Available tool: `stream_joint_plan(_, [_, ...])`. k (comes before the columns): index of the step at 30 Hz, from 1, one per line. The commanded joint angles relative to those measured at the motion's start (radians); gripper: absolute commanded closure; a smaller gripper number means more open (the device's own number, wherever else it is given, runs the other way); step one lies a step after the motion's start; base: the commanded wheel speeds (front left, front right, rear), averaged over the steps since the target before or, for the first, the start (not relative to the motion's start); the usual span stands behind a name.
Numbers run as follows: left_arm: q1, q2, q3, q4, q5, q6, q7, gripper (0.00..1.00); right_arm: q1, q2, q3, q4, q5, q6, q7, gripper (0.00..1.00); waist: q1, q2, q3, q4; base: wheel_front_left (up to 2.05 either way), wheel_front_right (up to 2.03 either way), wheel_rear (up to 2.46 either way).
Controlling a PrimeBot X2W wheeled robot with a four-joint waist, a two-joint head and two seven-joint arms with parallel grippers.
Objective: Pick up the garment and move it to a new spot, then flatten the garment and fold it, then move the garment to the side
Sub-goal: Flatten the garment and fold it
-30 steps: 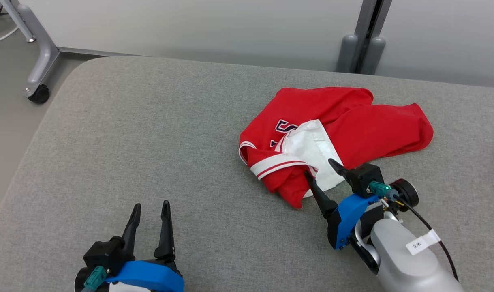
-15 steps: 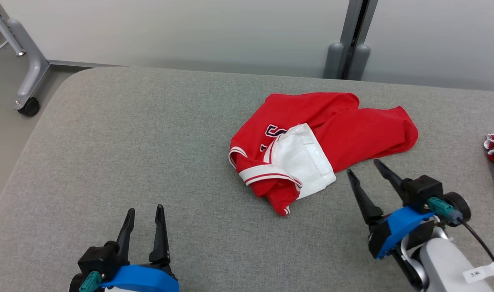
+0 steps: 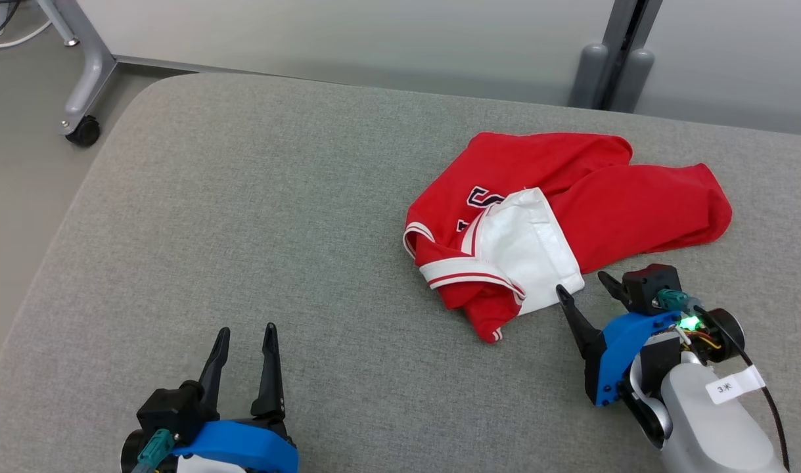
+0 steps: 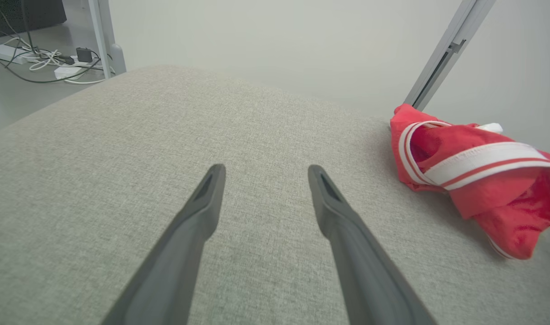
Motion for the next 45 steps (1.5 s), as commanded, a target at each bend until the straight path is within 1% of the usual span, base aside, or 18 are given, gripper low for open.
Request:
stream_joint_plan(1, [-0.014, -0.001, -0.001, 0.001, 0.001, 0.001, -0.002, 0.00, -0.024, 0.009, 0.000, 0.038, 0.001, 0.000, 0.000, 0.00, 0.0000, 0.0000, 0.006, 0.010, 0.00, 0.00, 0.00])
stream_joint_plan(4, [-0.013, -0.001, 0.000, 0.004, 0.003, 0.001, -0.002, 0.00, -0.061, 0.030, 0.010, 0.122, 0.017, 0.000, -0.015, 0.00, 0.0000, 0.0000, 0.005, 0.017, 0.00, 0.00, 0.00])
stream_joint_plan(5, [-0.011, -0.001, 0.002, 0.006, 0.004, 0.003, -0.002, 0.00, -0.083, 0.040, 0.018, 0.171, 0.031, 0.000, -0.031, 0.09, 0.0000, 0.0000, 0.004, 0.016, 0.00, 0.00, 0.00])
stream_joint_plan(7, [-0.009, -0.001, 0.004, 0.007, 0.007, 0.003, -0.002, 0.00, -0.105, 0.051, 0.029, 0.216, 0.045, 0.000, -0.046, 0.52, 0.0000, 0.0000, 0.002, 0.011, 0.00, 0.00, 0.00])
stream_joint_plan(8, [-0.010, -0.001, 0.004, 0.008, 0.009, 0.002, -0.002, 0.00, -0.114, 0.058, 0.033, 0.236, 0.055, 0.000, -0.055, 0.58, 0.0000, 0.0000, 0.003, 0.008, 0.00, 0.00, 0.00])
stream_joint_plan(9, [-0.011, -0.001, 0.003, 0.008, 0.009, 0.000, -0.002, 0.00, -0.126, 0.063, 0.039, 0.257, 0.059, 0.000, -0.061, 0.69, 0.0000, 0.0000, 0.003, 0.005, 0.00, 0.00, 0.00])
stream_joint_plan(10, [-0.013, -0.001, 0.003, 0.007, 0.010, 0.000, -0.002, 0.00, -0.135, 0.067, 0.048, 0.274, 0.064, 0.000, -0.069, 0.85, 0.0000, 0.0000, 0.004, 0.000, 0.00, 0.00, 0.00])
stream_joint_plan(11, [-0.015, -0.001, 0.003, 0.006, 0.010, -0.001, -0.002, 0.00, -0.144, 0.072, 0.056, 0.288, 0.076, 0.000, -0.079, 0.99, 0.0000, 0.0000, 0.006, -0.004, 0.00, 0.00, 0.00])
stream_joint_plan(17, [-0.020, 0.000, 0.007, 0.009, 0.014, -0.003, -0.002, 0.00, -0.186, 0.084, 0.126, 0.336, 0.118, 0.000, -0.158, 1.00, 0.0000, 0.0000, 0.008, -0.033, 0.00, 0.00, 0.00])
stream_joint_plan(22, [-0.015, 0.000, 0.018, 0.010, 0.019, -0.002, -0.002, 0.00, -0.158, 0.101, 0.226, 0.295, 0.157, 0.000, -0.220, 1.00, 0.0000, 0.0000, -0.006, -0.059, 0.00, 0.00, 0.00])
stream_joint_plan(25, [-0.006, 0.000, 0.035, 0.007, 0.019, 0.000, -0.002, 0.00, -0.108, 0.109, 0.328, 0.224, 0.204, 0.000, -0.231, 1.00, 0.0000, 0.0000, -0.022, -0.078, 0.00, 0.00, 0.00])
stream_joint_plan(30, [0.003, 0.000, 0.083, -0.007, 0.029, 0.001, -0.002, 0.00, -0.030, 0.115, 0.521, 0.044, 0.309, 0.000, -0.211, 1.00, 0.0000, 0.0000, -0.051, -0.102, 0.00, 0.00, 0.00])
stream_joint_plan(34, [0.013, -0.001, 0.126, -0.023, 0.034, 0.002, -0.002, 0.00, 0.009, 0.116, 0.620, -0.085, 0.371, 0.000, -0.191, 1.00, 0.0000, 0.0000, -0.069, -0.113, 0.00, 0.00, 0.00])
stream_joint_plan(37, [0.018, 0.000, 0.151, -0.031, 0.036, -0.001, -0.002, 0.00, 0.031, 0.116, 0.656, -0.123, 0.393, 0.000, -0.170, 1.00, 0.0000, 0.0000, -0.076, -0.115, 0.00, 0.00, 0.00])
stream_joint_plan(41, [0.026, 0.000, 0.159, -0.037, 0.036, -0.005, -0.002, 0.00, 0.055, 0.117, 0.685, -0.095, 0.386, 0.000, -0.156, 1.00, 0.0000, 0.0000, -0.080, -0.109, 0.00, 0.00, 0.00])
stream_joint_plan(44, [0.031, -0.001, 0.152, -0.036, 0.032, -0.008, -0.002, 0.00, 0.076, 0.117, 0.679, -0.067, 0.372, 0.000, -0.163, 1.00, 0.0000, 0.0000, -0.081, -0.106, 0.00, 0.00, 0.00])
stream_joint_plan(45, [0.033, -0.001, 0.146, -0.034, 0.029, -0.008, -0.002, 0.00, 0.083, 0.117, 0.673, -0.063, 0.374, 0.000, -0.165, 0.98, 0.0000, 0.0000, -0.081, -0.108, 0.00, 0.00, 0.00])
